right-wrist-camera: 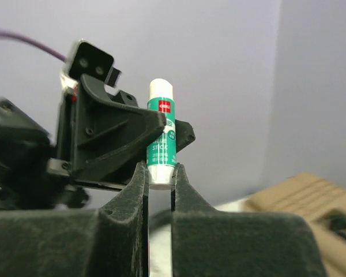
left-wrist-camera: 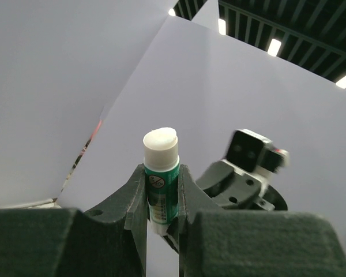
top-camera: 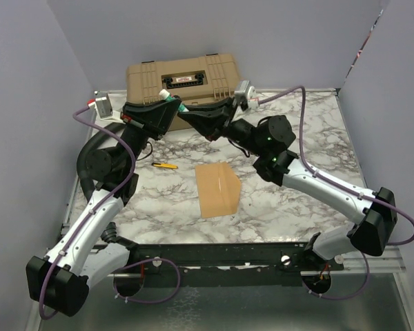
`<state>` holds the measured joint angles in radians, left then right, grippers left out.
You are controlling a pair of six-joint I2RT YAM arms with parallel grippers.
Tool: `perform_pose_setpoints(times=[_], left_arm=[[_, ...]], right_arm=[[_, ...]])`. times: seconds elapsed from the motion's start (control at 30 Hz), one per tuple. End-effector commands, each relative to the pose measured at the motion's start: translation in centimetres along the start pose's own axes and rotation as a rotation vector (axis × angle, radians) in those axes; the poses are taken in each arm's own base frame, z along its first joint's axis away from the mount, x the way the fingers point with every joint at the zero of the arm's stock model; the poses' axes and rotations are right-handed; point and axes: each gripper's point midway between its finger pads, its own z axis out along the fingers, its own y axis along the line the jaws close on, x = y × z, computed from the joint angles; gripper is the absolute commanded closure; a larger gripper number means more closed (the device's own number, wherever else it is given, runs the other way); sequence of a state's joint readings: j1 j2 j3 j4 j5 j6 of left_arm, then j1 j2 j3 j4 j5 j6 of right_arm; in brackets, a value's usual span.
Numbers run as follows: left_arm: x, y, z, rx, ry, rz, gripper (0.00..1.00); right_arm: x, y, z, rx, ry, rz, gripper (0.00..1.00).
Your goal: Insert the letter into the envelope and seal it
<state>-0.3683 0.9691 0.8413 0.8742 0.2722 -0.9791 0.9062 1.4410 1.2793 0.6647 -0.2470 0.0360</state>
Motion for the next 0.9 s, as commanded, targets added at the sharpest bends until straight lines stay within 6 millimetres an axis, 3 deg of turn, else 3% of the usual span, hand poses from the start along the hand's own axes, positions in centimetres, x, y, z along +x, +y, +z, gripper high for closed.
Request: perform_pose_setpoints(times=[0.0,0.1,0.23,0.37,0.4,0.43,0.53,0.6,0.7,0.87], left_arm=[[-1.4,-3.6,-0.2,0.133,-0.026,0.072,1.0],[-1.1,-5.1,0.0,0.203,0.01,0.09,1.0],[-0.8,-7.6,0.1,0.315,0.068,0.103,1.0],[-1.2,-8.2,-0.2,0.334,0.049,0.092,1.0],[-1.2,-8.1,-0.2,0.33,0.045,0.088,1.0],[-1.3,-8.0,-0.2,0.327,0.038,0.076,1.0],[-1.5,-7.4,0.1,0.3,0.02,0.02,1.0],[-1.7,-6.9,0.2,0.273,-0.001,-0.018,1.0],[-2.1,-5.4,0.5,0.18,-0.025,-0.055,1.0],[-2.7,-4.7,0.9,0.102,-0.034,-0.106,1.0]], right_arm=[[-5.5,-0.1,-1.6,-0.071,-0.157,0.603,0.99],[-6.6,-0.3,-1.8,-0.11,-0.203,0.855,0.99],[-7.8,-0.1,-1.7,-0.16,-0.216,1.023,0.99],[-7.6,0.1,-2.1,-0.206,-0.247,1.144,0.99],[-7.8,0.5,-2.3,-0.239,-0.259,1.124,0.96],[-7.6,0.9,-2.6,-0.266,-0.26,1.102,0.85],[-7.6,1.8,-3.4,-0.31,-0.278,0.933,0.5],[-7.1,2.0,-3.2,-0.285,-0.235,0.74,0.37],[-6.4,1.5,-3.0,-0.225,-0.153,0.384,0.31],[-5.9,-0.7,-3.4,-0.127,-0.035,-0.036,0.28]])
